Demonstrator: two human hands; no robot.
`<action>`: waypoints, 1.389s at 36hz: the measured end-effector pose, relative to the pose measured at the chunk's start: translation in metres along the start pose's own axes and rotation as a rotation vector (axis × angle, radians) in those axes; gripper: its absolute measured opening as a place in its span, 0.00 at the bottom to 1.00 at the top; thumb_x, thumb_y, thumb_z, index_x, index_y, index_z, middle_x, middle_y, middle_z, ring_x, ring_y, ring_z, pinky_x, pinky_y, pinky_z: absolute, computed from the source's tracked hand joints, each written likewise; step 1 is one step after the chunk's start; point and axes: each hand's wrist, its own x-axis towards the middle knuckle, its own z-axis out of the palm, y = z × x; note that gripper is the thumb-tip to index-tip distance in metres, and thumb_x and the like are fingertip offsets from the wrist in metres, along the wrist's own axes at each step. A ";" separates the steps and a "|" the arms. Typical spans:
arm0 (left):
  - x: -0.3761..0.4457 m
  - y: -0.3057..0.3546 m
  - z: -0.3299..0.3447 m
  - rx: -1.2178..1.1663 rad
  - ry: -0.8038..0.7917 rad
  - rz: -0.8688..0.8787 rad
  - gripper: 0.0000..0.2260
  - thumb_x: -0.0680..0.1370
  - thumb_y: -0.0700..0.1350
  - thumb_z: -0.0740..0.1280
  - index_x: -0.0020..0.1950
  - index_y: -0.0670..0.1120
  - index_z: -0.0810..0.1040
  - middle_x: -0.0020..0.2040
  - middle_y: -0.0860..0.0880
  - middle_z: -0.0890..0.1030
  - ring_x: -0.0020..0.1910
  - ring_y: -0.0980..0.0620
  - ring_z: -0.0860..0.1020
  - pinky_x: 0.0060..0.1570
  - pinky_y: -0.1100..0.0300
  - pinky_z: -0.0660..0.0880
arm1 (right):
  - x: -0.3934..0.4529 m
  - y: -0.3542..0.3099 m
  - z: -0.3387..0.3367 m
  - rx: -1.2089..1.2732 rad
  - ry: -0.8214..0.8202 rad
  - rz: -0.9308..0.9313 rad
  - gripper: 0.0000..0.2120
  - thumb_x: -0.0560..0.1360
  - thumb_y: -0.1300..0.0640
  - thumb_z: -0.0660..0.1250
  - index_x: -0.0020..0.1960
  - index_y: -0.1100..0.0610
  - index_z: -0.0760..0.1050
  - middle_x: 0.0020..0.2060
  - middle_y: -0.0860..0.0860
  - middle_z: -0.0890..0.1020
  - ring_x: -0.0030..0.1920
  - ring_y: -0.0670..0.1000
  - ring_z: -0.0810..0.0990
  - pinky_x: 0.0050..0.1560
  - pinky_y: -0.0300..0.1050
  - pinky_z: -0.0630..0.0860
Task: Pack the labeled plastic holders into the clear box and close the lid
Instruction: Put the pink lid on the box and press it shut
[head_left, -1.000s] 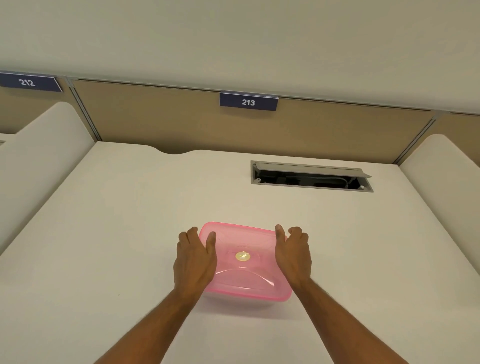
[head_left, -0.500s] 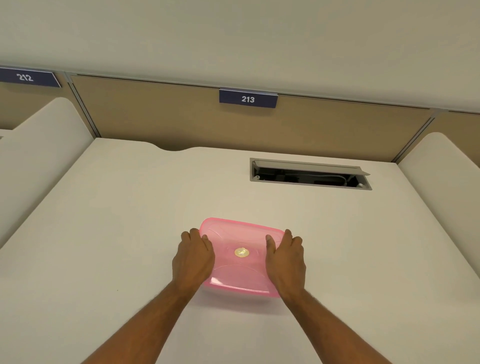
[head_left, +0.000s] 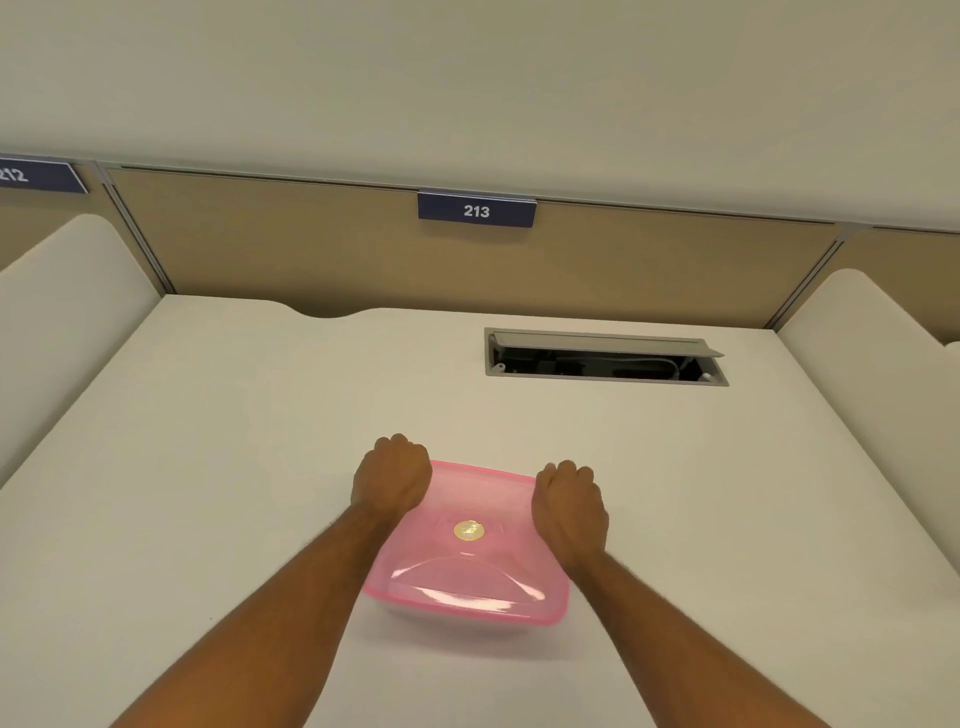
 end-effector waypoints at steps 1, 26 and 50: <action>0.002 -0.002 0.002 0.017 -0.002 0.021 0.11 0.74 0.33 0.56 0.48 0.41 0.76 0.46 0.44 0.76 0.45 0.45 0.76 0.39 0.56 0.70 | 0.007 -0.003 0.000 -0.021 -0.047 -0.027 0.13 0.81 0.60 0.51 0.54 0.58 0.74 0.50 0.54 0.76 0.51 0.57 0.76 0.40 0.46 0.71; -0.002 0.003 0.002 -0.232 0.183 -0.198 0.21 0.83 0.56 0.47 0.45 0.45 0.74 0.44 0.47 0.78 0.43 0.45 0.77 0.43 0.52 0.74 | 0.019 -0.011 0.002 0.209 -0.041 0.089 0.15 0.83 0.54 0.51 0.50 0.59 0.75 0.46 0.54 0.79 0.46 0.58 0.81 0.44 0.48 0.74; -0.120 -0.004 0.025 -0.116 0.289 0.302 0.26 0.82 0.53 0.49 0.75 0.42 0.68 0.76 0.45 0.66 0.75 0.48 0.65 0.73 0.51 0.63 | -0.106 0.005 0.020 0.059 0.086 -0.336 0.35 0.80 0.35 0.42 0.79 0.55 0.58 0.80 0.51 0.55 0.79 0.53 0.52 0.78 0.51 0.49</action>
